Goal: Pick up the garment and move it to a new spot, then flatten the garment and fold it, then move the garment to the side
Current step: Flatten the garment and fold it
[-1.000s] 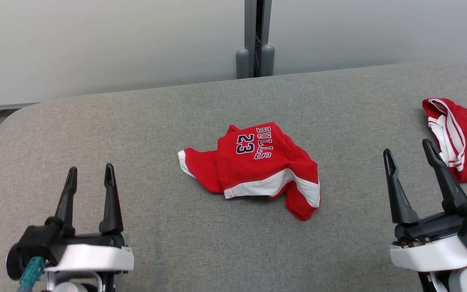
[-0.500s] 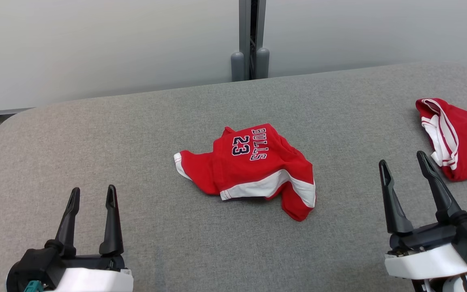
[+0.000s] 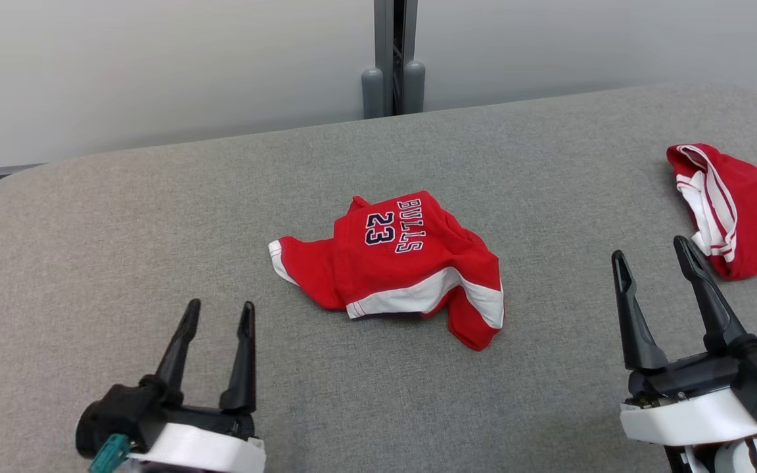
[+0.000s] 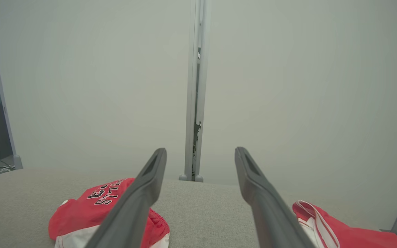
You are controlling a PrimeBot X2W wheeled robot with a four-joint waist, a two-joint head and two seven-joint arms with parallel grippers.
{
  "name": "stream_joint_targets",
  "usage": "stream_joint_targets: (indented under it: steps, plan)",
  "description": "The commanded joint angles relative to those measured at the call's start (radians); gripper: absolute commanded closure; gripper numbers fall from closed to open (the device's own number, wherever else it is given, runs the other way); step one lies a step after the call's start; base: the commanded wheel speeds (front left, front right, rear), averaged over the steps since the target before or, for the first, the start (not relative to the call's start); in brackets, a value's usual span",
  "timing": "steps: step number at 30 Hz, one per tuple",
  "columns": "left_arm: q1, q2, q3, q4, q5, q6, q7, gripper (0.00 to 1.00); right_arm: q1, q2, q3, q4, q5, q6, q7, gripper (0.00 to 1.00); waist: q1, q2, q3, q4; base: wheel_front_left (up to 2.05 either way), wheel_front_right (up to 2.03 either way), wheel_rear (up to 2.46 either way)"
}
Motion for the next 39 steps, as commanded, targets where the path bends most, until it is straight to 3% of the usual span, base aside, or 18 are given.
stream_joint_targets:
  steps: [1,5,11,18,21,25,28,32,39]
  plan:
    - [-0.022,0.004,-0.016,0.018,0.010,-0.010,-0.002,0.00,-0.008,-0.002,0.002,-0.002,0.005,0.000,-0.001,0.00,0.0000,-0.0001,0.015,-0.008,0.00,0.00,0.00]
    - [-0.083,0.004,-0.094,0.143,0.027,-0.039,-0.002,0.00,-0.025,0.000,0.008,0.001,0.004,0.000,-0.001,0.00,0.0000,-0.0001,0.048,-0.025,0.00,0.00,0.00]
    - [-0.179,0.003,-0.096,0.197,0.030,-0.036,-0.002,0.00,-0.066,-0.005,0.027,0.028,0.010,0.000,-0.001,0.00,0.0000,-0.0001,0.096,-0.048,0.00,0.00,0.00]
    - [-0.208,0.004,-0.105,0.202,0.036,-0.028,-0.002,0.00,-0.193,-0.053,0.074,0.169,0.063,0.000,-0.001,0.00,0.0000,-0.0001,0.149,-0.029,0.00,0.00,0.00]
    - [-0.217,0.003,-0.111,0.200,0.042,-0.026,-0.002,0.00,-0.289,-0.094,0.104,0.294,0.103,0.000,0.023,0.00,0.0000,-0.0001,0.174,-0.004,0.00,0.00,0.00]
    - [-0.222,0.004,-0.116,0.196,0.054,-0.025,-0.002,0.00,-0.414,-0.170,0.201,0.476,0.075,0.000,0.051,0.00,0.0000,-0.0001,0.204,0.036,0.00,0.00,0.00]
    - [-0.239,0.004,-0.122,0.191,0.057,-0.023,-0.002,0.00,-0.505,-0.212,0.330,0.623,0.100,0.000,0.036,0.00,0.0000,-0.0001,0.223,0.081,0.00,0.00,0.00]
    - [-0.235,0.004,-0.126,0.184,0.053,-0.020,-0.002,0.00,-0.566,-0.250,0.464,0.698,0.183,0.000,0.021,0.00,0.0000,-0.0001,0.235,0.113,0.00,0.00,0.00]
    - [-0.242,0.003,-0.132,0.178,0.052,-0.019,-0.002,0.00,-0.652,-0.285,0.594,0.795,0.298,0.000,0.006,0.00,0.0000,-0.0001,0.253,0.142,0.00,0.00,0.00]
